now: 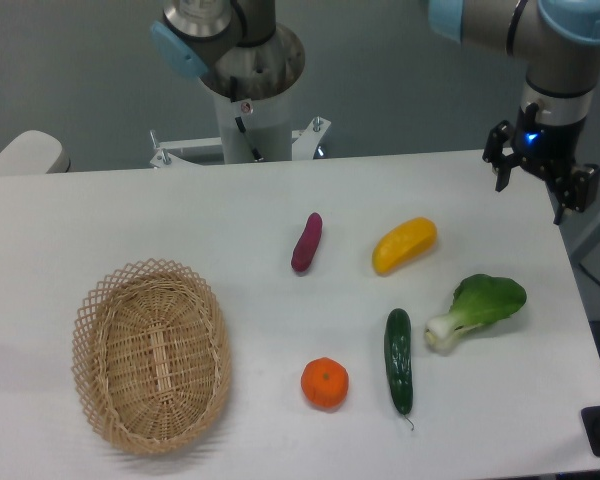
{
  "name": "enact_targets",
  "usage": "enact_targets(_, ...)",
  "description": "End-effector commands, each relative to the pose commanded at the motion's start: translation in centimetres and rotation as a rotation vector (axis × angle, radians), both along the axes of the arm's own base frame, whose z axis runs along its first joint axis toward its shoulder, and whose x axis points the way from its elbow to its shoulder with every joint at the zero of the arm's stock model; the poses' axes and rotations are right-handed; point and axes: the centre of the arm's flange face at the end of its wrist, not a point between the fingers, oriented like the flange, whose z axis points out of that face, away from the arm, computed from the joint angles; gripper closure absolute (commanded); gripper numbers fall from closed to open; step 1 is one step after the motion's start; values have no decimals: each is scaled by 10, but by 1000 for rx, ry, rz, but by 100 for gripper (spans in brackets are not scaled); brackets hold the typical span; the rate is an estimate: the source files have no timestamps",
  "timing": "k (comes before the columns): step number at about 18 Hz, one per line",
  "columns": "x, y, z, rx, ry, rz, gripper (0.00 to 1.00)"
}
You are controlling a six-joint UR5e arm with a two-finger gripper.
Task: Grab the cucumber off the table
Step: 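Move the open gripper toward the green cucumber, then lower the gripper around the green cucumber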
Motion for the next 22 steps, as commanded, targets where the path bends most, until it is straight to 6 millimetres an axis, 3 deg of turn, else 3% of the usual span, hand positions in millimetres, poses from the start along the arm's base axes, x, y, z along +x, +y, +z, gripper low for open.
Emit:
enact_targets(4, 3, 9, 1, 3, 0, -3, 0)
enact_targets(9, -1, 17, -20, 1, -33, -11, 0)
enact_targets(13, 3, 30, -29, 75, -93, 132, 0)
enact_targets(17, 21, 68, -43, 108, -163, 325, 0)
enact_targets(22, 49, 115, -69, 96, -229, 433, 0)
